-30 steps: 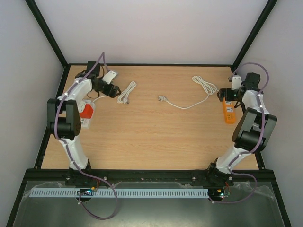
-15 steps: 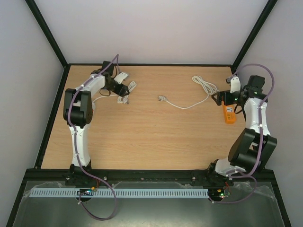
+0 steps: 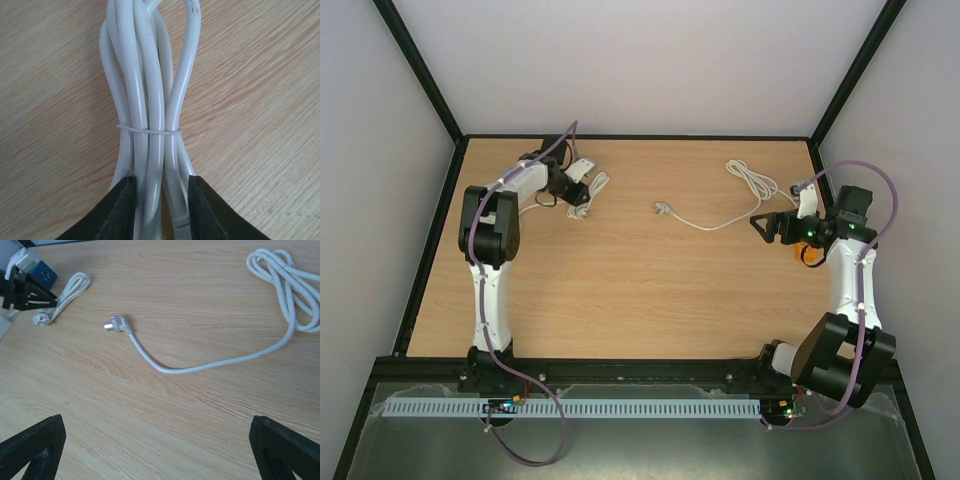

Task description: Pull the plug off the socket

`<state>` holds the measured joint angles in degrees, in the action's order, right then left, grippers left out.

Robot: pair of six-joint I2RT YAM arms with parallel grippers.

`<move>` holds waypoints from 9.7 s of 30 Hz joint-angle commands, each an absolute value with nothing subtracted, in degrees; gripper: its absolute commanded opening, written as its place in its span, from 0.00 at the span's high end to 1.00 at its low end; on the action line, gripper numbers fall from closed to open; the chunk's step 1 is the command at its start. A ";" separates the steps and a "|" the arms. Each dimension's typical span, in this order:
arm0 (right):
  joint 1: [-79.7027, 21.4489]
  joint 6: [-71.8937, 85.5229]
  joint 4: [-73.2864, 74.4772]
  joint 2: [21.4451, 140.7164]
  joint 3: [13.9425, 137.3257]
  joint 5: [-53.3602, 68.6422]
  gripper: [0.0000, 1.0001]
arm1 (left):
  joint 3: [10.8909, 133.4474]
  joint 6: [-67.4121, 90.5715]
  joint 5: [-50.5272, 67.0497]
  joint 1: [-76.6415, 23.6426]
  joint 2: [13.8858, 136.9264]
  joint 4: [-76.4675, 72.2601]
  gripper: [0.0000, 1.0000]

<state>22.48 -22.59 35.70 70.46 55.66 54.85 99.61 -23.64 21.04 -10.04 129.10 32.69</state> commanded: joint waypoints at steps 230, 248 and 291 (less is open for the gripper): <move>-39.79 -39.60 7.70 106.96 64.12 51.02 0.65 | 66.57 -53.95 48.55 -16.71 96.04 46.47 0.96; -41.60 -26.95 -9.62 89.29 40.20 47.00 0.65 | 49.33 -38.83 45.91 -29.56 80.78 26.37 0.92; -41.60 -33.13 -12.65 91.17 35.19 45.79 0.66 | 54.37 -36.61 53.32 -31.36 78.79 30.89 0.98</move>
<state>-42.04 -32.99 -15.29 89.14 37.04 49.12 51.70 -36.99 45.50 -31.22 79.31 28.32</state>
